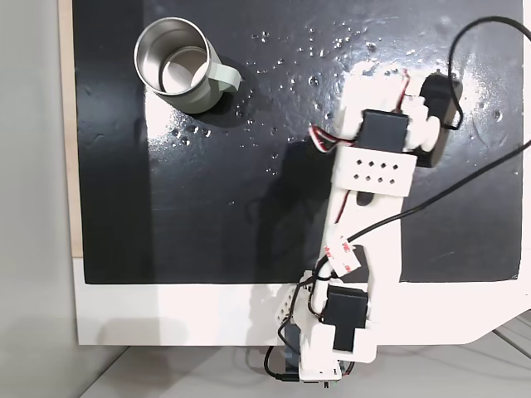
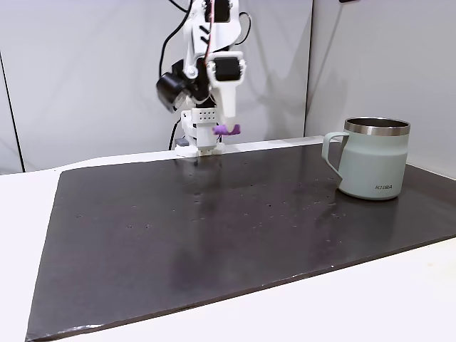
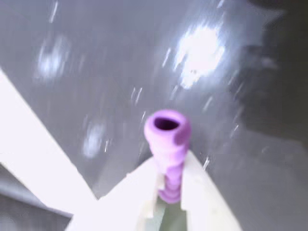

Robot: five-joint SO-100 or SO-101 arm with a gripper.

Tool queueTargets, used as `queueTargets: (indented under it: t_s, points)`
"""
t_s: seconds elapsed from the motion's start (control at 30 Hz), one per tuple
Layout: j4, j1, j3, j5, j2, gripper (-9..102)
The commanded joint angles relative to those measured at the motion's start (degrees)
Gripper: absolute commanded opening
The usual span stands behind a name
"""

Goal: Grasp a pengrip and put it in the cup.

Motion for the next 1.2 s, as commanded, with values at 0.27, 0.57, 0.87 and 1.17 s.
queueTargets:
  t_s: [0.27,0.57,0.87,1.17]
  points:
    - [0.9,-21.4,-21.0,14.4,-2.9,0]
    - [0.0,-26.9,-41.5,18.1,-18.0,0]
    - [-3.1,-32.5,-51.6,15.0,-26.7,0]
    - [-1.8,-34.6,-53.7,13.2,-28.5,6]
